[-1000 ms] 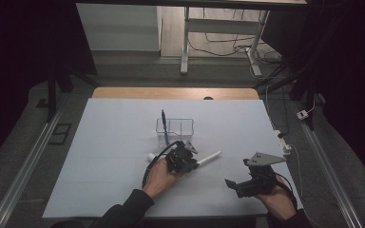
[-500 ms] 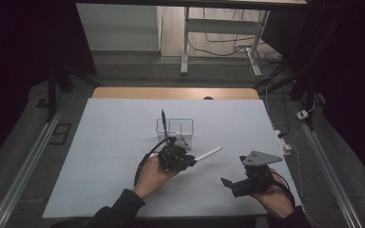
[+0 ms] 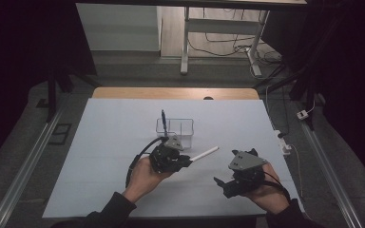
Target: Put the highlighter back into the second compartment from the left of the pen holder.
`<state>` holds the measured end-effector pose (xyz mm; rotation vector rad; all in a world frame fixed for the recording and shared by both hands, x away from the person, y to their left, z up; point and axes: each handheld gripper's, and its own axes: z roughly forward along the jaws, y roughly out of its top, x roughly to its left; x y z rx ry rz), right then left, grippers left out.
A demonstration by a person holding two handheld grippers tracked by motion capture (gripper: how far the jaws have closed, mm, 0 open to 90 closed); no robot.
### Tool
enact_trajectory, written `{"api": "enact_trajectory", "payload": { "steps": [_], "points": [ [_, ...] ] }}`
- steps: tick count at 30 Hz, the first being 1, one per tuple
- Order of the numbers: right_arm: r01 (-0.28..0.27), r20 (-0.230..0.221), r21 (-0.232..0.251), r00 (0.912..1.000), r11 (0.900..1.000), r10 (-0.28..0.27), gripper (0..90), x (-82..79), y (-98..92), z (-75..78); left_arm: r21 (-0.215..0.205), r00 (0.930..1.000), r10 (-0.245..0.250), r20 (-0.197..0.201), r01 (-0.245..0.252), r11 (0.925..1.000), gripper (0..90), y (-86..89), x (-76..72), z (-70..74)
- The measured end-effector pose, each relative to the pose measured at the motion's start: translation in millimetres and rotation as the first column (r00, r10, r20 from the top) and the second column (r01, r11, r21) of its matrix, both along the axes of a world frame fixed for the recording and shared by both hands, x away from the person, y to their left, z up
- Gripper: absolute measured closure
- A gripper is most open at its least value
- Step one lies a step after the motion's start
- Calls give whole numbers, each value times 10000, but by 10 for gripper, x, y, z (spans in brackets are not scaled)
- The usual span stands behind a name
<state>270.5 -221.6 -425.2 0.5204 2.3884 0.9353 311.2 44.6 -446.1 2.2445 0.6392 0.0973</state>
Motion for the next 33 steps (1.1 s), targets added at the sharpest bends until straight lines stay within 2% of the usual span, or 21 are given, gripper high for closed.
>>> {"api": "enact_trajectory", "payload": {
  "steps": [4, 7, 10, 12, 14, 15, 17, 19, 20, 21, 22, 23, 24, 25, 26, 27, 28, 29, 30, 31, 33],
  "points": [
    [-306, 600, -901, 9975, 9955, 361, 0, -21, 112, -4, -51, 10000, -38, -46, 38, 10000, 782, 25, -29, 8],
    [-603, 1128, -1589, 9905, 9855, 788, 0, -30, 196, -17, -69, 9999, -87, -63, 87, 9999, 782, 36, -46, 14],
    [-723, 1711, -2271, 9788, 9712, 1129, 0, -37, 289, -58, 0, 9998, -185, -47, 185, 9998, 782, 40, -58, 24],
    [-825, 2072, -2731, 9679, 9584, 1423, 1, -38, 347, -94, 16, 9997, -231, -50, 232, 9997, 782, 37, -69, 27],
    [-854, 2494, -3251, 9529, 9418, 1725, 19, -40, 402, -134, -1, 9997, -219, -53, 219, 9998, 782, 27, -84, 28],
    [-943, 2733, -3649, 9402, 9262, 2034, 30, -36, 420, -145, 30, 9997, -258, -46, 258, 9997, 782, 26, -88, 30],
    [-1026, 3057, -4115, 9205, 9056, 2432, 50, -35, 464, -174, 10, 9996, -283, -57, 283, 9996, 782, 24, -95, 32],
    [-849, 3300, -4277, 9122, 8999, 2429, 65, -50, 514, -215, -12, 9996, -277, -54, 277, 9996, 782, 23, -103, 36],
    [-867, 3488, -4432, 9002, 8922, 2607, 79, -49, 529, -229, -27, 9996, -288, -57, 288, 9996, 782, 27, -105, 39],
    [-856, 3601, -4520, 8932, 8879, 2694, 94, -53, 546, -243, -30, 9995, -302, -57, 302, 9995, 782, 31, -107, 45],
    [-861, 3734, -4718, 8821, 8775, 2872, 121, -58, 562, -253, 5, 9994, -333, -49, 333, 9994, 782, 35, -106, 48],
    [-817, 3792, -4773, 8791, 8749, 2889, 149, -67, 575, -260, -2, 9994, -331, -48, 331, 9995, 782, 38, -107, 52],
    [-909, 3820, -4920, 8711, 8658, 3086, 198, -69, 587, -263, -23, 9994, -331, -53, 331, 9994, 782, 41, -108, 55],
    [-1116, 3947, -4886, 8562, 8653, 3333, 236, -60, 600, -282, -52, 9994, -331, -60, 331, 9994, 782, 43, -109, 57],
    [-1126, 3923, -5164, 8501, 8489, 3514, 260, -69, 611, -269, -129, 9995, -301, -77, 300, 9995, 782, 41, -112, 58],
    [-1062, 3994, -5305, 8438, 8410, 3585, 283, -81, 623, -269, -156, 9995, -297, -83, 295, 9994, 782, 41, -115, 61],
    [-1197, 4134, -5360, 8259, 8357, 3834, 319, -70, 633, -278, -164, 9995, -300, -77, 298, 9994, 782, 40, -117, 63],
    [-1212, 4166, -5394, 8216, 8333, 3892, 344, -74, 647, -287, -174, 9995, -316, -81, 315, 9994, 782, 41, -118, 67],
    [-1140, 4172, -5487, 8212, 8282, 3894, 361, -83, 665, -289, -193, 9994, -321, -96, 319, 9993, 781, 42, -119, 71],
    [-1103, 4238, -5545, 8156, 8249, 3939, 389, -90, 679, -299, -199, 9994, -342, -99, 340, 9992, 782, 43, -120, 74],
    [-1196, 4227, -5856, 7989, 8017, 4279, 432, -89, 701, -301, -207, 9993, -354, -80, 352, 9992, 782, 42, -124, 80]
  ]
}}
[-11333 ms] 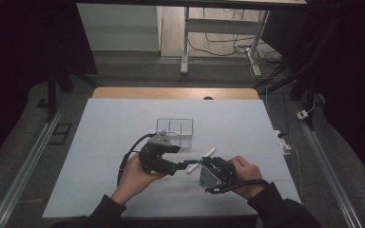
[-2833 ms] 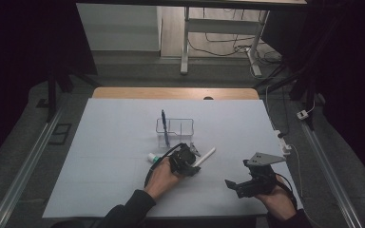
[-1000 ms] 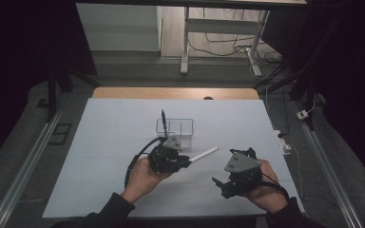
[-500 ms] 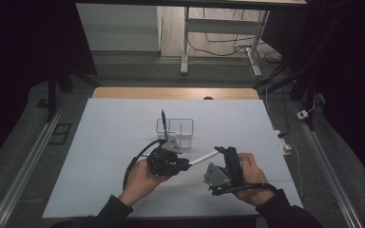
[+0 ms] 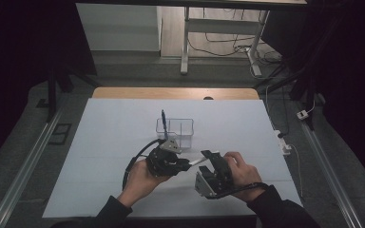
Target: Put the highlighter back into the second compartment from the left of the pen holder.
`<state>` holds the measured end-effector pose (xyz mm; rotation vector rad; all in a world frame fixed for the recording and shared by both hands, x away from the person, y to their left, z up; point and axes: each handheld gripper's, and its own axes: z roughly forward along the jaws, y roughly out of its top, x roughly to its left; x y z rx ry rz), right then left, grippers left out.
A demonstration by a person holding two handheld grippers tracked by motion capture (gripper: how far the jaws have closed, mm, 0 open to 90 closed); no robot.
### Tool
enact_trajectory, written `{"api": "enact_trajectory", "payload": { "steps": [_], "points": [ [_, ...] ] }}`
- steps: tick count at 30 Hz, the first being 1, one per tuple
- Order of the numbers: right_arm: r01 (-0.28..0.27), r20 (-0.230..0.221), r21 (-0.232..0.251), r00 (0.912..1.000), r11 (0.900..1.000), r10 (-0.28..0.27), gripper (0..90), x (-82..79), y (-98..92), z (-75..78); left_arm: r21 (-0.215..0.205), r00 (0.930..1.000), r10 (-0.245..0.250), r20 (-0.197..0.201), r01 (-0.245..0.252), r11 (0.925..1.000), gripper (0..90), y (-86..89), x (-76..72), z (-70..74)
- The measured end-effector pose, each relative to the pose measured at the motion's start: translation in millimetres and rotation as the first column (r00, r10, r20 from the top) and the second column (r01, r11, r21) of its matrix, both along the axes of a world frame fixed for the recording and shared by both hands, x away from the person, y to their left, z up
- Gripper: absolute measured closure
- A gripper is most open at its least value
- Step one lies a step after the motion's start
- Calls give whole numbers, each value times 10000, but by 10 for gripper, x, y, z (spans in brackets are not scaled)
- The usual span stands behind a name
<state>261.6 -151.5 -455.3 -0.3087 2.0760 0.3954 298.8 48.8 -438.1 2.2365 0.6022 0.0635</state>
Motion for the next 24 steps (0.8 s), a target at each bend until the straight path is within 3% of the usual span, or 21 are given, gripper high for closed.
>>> {"api": "enact_trajectory", "payload": {
  "steps": [10, 11, 15, 19, 24],
  "points": [
    [-396, 156, -534, 9991, 9978, 405, 730, -10, 74, -26, -105, 10000, 29, 40, -29, 9999, 781, 18, 3, 13],
    [-492, 259, -452, 9984, 9978, 504, 742, -6, 75, -35, -154, 10000, 35, 36, -35, 9999, 781, 20, 5, 11],
    [-568, 249, -1070, 9979, 9926, 598, 781, -9, 85, -45, -370, 10000, 25, -21, -26, 9993, 778, 48, 22, 9],
    [-615, 187, -990, 9978, 9932, 636, 784, -3, 86, -32, -567, 9999, 11, 133, -3, 9984, 761, 67, 20, 6],
    [-491, 24, -869, 9988, 9950, 495, 785, 10, 75, -9, -596, 9992, 344, 217, -331, 9977, 602, 111, 31, 34]
  ]
}}
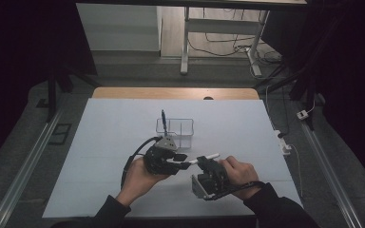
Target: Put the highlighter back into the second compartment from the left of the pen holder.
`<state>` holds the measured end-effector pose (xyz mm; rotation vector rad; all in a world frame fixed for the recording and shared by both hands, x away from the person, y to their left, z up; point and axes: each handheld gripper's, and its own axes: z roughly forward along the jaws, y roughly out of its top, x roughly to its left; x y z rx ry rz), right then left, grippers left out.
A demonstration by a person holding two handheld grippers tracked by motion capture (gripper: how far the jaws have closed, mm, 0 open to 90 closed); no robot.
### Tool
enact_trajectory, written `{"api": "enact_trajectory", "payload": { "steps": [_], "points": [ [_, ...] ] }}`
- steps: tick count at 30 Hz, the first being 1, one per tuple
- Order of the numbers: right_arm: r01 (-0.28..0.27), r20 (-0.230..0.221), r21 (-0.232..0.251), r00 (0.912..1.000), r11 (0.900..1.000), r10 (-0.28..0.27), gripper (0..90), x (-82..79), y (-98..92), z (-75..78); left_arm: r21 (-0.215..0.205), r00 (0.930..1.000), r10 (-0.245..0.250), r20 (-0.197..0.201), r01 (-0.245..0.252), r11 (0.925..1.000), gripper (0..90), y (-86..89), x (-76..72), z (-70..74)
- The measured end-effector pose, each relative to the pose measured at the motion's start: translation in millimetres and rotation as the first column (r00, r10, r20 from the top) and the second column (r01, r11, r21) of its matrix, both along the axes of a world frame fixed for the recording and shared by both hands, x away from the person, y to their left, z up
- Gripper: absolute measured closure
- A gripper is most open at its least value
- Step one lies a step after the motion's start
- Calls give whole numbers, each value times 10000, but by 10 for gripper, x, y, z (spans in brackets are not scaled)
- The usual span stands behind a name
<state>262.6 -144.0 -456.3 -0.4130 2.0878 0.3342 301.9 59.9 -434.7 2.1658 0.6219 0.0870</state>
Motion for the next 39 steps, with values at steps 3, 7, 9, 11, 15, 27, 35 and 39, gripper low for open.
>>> {"api": "enact_trajectory", "payload": {
  "steps": [3, 7, 9, 11, 15, 27, 35, 39],
  "points": [
    [216, -159, 49, 9996, 9998, -215, 785, 13, -11, 15, -169, 9998, 198, -78, -199, 9997, 498, 56, 12, 7],
    [329, -380, 285, 9988, 9991, -318, 785, 43, -31, 35, -196, 9990, 448, 16, -447, 9988, 369, 117, 14, 9],
    [362, -645, 437, 9974, 9984, -333, 785, 71, -43, 41, -106, 9986, 520, 90, -520, 9986, 320, 138, 7, 6],
    [549, -817, 559, 9954, 9969, -503, 785, 84, -57, 51, -43, 9981, 591, 163, -590, 9982, 287, 159, -3, -2],
    [595, -1122, 966, 9925, 9935, -485, 785, 142, -93, 81, -127, 9966, 823, 23, -823, 9965, 209, 228, -13, -20],
    [1577, -2987, 2309, 9506, 9601, -843, 786, 327, -166, 222, -242, 9919, 1218, -363, -1227, 9922, 107, 418, -87, -85],
    [2147, -3912, 3081, 9166, 9268, -823, 786, 422, -152, 293, -318, 9930, 1157, -246, -1165, 9927, 47, 482, -152, -124],
    [2280, -4255, 3398, 9024, 9124, -670, 786, 483, -140, 339, -274, 9933, 1138, -196, -1143, 9931, 6, 503, -176, -166]
  ]
}}
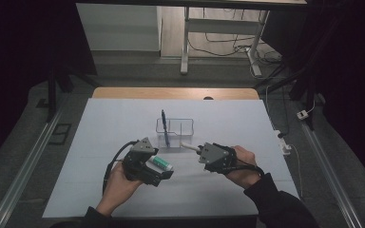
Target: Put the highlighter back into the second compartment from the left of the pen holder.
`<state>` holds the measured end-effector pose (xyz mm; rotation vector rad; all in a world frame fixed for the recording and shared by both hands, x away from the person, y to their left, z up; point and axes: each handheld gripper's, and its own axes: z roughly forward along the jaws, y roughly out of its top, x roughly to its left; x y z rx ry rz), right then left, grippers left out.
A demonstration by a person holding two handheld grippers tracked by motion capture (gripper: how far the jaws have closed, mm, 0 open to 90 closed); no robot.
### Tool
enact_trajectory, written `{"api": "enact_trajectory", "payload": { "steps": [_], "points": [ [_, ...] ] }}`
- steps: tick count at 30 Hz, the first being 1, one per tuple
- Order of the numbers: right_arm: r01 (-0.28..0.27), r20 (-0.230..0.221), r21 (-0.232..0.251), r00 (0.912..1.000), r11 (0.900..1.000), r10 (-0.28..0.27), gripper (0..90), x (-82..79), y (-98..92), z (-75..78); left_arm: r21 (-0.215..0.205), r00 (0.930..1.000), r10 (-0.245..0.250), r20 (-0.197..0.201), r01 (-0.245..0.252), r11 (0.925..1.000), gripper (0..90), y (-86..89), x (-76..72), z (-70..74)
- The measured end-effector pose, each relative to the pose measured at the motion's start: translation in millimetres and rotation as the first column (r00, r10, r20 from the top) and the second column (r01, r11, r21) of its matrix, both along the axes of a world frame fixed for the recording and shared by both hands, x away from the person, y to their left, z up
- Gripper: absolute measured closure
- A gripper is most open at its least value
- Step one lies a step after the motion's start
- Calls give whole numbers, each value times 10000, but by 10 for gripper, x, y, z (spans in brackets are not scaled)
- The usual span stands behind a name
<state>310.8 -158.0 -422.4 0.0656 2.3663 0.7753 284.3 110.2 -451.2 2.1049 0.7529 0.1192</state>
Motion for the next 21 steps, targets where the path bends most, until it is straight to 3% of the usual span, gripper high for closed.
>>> {"api": "enact_trajectory", "payload": {
  "steps": [6, 9, 15, 21],
  "points": [
    [232, -847, 967, 9963, 9950, -150, 786, 142, 11, 41, 49, 10000, -38, 41, 38, 10000, 0, 31, -52, -29],
    [579, -1421, 1563, 9892, 9860, -355, 786, 207, 2, 62, 48, 10000, -11, 37, 11, 10000, 0, 66, -77, -41],
    [1095, -2349, 2727, 9710, 9558, -442, 786, 352, -23, 135, -97, 9998, 175, -133, -176, 9998, 0, 146, -121, -61],
    [1451, -2844, 3500, 9578, 9254, -425, 786, 470, 4, 164, -109, 9994, 289, -191, -291, 9995, 0, 197, -164, -75]
  ]
}}
